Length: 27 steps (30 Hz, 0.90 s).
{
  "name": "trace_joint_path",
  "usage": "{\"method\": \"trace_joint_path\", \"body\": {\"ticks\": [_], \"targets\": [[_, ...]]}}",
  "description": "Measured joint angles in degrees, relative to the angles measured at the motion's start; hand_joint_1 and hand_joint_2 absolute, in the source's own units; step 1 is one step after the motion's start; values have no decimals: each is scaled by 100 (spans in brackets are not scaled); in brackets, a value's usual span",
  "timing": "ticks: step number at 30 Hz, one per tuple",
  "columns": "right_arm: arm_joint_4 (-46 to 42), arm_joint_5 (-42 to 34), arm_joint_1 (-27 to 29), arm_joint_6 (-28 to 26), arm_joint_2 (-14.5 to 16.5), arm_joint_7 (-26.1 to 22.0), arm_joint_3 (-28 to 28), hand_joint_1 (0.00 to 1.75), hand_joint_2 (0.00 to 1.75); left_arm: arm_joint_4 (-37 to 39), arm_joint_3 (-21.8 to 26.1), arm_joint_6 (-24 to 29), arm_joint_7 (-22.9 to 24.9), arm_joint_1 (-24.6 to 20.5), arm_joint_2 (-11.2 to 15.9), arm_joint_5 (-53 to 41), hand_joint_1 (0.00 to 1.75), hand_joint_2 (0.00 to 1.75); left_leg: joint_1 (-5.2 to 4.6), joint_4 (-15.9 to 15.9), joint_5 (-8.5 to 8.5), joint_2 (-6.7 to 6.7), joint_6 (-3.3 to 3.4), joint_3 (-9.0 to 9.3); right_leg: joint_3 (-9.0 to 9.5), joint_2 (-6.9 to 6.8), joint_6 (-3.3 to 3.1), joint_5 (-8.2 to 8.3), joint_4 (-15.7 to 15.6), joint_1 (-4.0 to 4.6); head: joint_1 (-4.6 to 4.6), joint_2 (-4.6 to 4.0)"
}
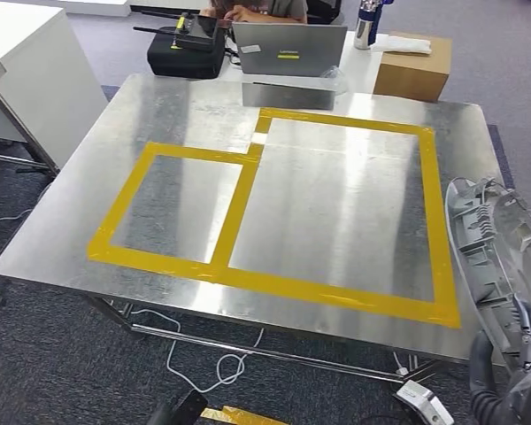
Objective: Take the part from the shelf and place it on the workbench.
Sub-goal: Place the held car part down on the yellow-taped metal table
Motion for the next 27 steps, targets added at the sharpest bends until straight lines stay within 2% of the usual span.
{"method": "trace_joint_path", "body": {"ticks": [1, 2, 4, 5, 6, 7, 8, 9, 10, 11, 12, 13, 15, 16, 17, 19, 21, 22, 25, 27], "targets": [[18, 18, -6, 15, -8, -14, -15, 175, 175, -1, -6, -1, 1, -3, 4, -1, 0, 175, -5, -273, 91, -101, 40, 114, -14, 56, 15, 7, 6, -2, 0, 0], [36, 40, -11, 53, -13, -36, -37, 175, 175, -1, -14, -4, 4, -7, 7, -2, 0, 175, -9, -410, 108, -162, 65, 166, -39, 106, 41, 19, 8, -11, -1, 1], [81, 65, -20, 201, -18, -90, -113, 175, 175, -1, -31, -18, 17, -21, 3, -10, 0, 175, -7, -507, 99, -104, 73, 193, -91, 209, 117, 58, -13, -26, -11, 0], [113, 34, -23, 298, -24, -115, -167, 175, 175, -1, -38, -28, 25, -30, -2, -16, 0, 175, 5, -552, 124, -44, 78, 207, -121, 181, 150, 54, -6, -25, -11, 0], [152, -27, -41, 400, -35, -141, -227, 175, 175, -1, -43, -39, 31, -41, -10, -23, 0, 175, 18, -601, 153, 15, 88, 224, -172, 92, 176, -1, 64, -17, 3, -1], [209, -132, -81, 517, -56, -180, -292, 175, 175, -1, -46, -50, 35, -48, -20, -31, 0, 175, 30, -645, 178, 86, 97, 240, -278, -45, 198, -126, 264, -9, 21, -1], [279, -260, -133, 639, -79, -224, -354, 175, 175, -1, -49, -62, 41, -50, -25, -39, 0, 175, 24, -658, 186, 159, 107, 248, -428, -206, 217, -300, 576, -8, 34, 0], [354, -400, -198, 777, -100, -271, -418, 175, 175, -1, -51, -71, 45, -48, -28, -46, 0, 175, 17, -660, 187, 229, 117, 246, -604, -309, 241, -484, 956, -14, 47, 0], [447, -561, -266, 953, -123, -323, -492, 175, 175, -1, -56, -80, 50, -44, -29, -51, 0, 175, 10, -657, 184, 304, 121, 243, -766, -364, 266, -619, 1305, -24, 49, 0], [547, -719, -333, 1156, -146, -370, -575, 175, 175, -1, -64, -87, 52, -43, -28, -54, 0, 175, 5, -655, 180, 365, 121, 243, -842, -389, 287, -657, 1491, -34, 48, -1], [656, -873, -406, 1400, -176, -415, -674, 175, 175, -1, -75, -93, 57, -47, -29, -54, 0, 175, 3, -652, 177, 412, 116, 243, -809, -404, 304, -590, 1461, -45, 49, -1], [770, -1003, -487, 1674, -216, -448, -782, 175, 175, -1, -90, -104, 64, -56, -31, -55, 0, 175, 4, -648, 171, 448, 106, 248, -652, -421, 313, -434, 1201, -55, 49, -1], [1007, -1162, -686, 2230, -320, -469, -993, 175, 175, -1, -130, -131, 86, -81, -32, -58, 0, 175, -10, -627, 148, 496, 67, 257, -170, -478, 310, -129, 394, -64, 52, -1], [1140, -1194, -807, 2504, -385, -446, -1084, 175, 175, -1, -153, -151, 101, -96, -31, -62, 0, 175, -24, -611, 136, 513, 39, 256, 12, -495, 284, -53, 97, -62, 48, -1], [1290, -1210, -929, 2759, -457, -408, -1160, 175, 175, -1, -174, -171, 115, -110, -30, -64, 0, 175, -40, -592, 121, 523, 20, 251, 111, -504, 258, -35, -62, -63, 44, -1], [1625, -1168, -1169, 3174, -616, -305, -1248, 175, 175, -1, -204, -203, 150, -130, -27, -71, 0, 175, -57, -569, 109, 530, 80, 241, 140, -489, 221, -35, -105, -59, 36, -1], [1985, -1053, -1416, 3465, -802, -167, -1216, 175, 175, -1, -234, -228, 187, -144, -25, -92, 0, 175, -56, -567, 118, 529, 170, 241, 139, -480, 221, -30, -105, -48, 37, -1], [2165, -1001, -1550, 3571, -902, -72, -1150, 175, 175, -1, -259, -243, 209, -155, -26, -104, 0, 175, -53, -572, 130, 529, 179, 242, 138, -476, 215, -30, -103, -40, 36, -1], [2615, -933, -1921, 3728, -1194, 190, -837, 175, 175, -1, -328, -271, 253, -194, -31, -119, 0, 175, -38, -588, 161, 527, 155, 244, 130, -477, 187, -29, -97, -19, 37, 0], [2844, -924, -2123, 3805, -1372, 298, -619, 175, 175, -1, -354, -286, 269, -207, -33, -120, 0, 175, -21, -594, 174, 523, 99, 241, 127, -483, 165, -28, -91, -1, 38, -1]]}}
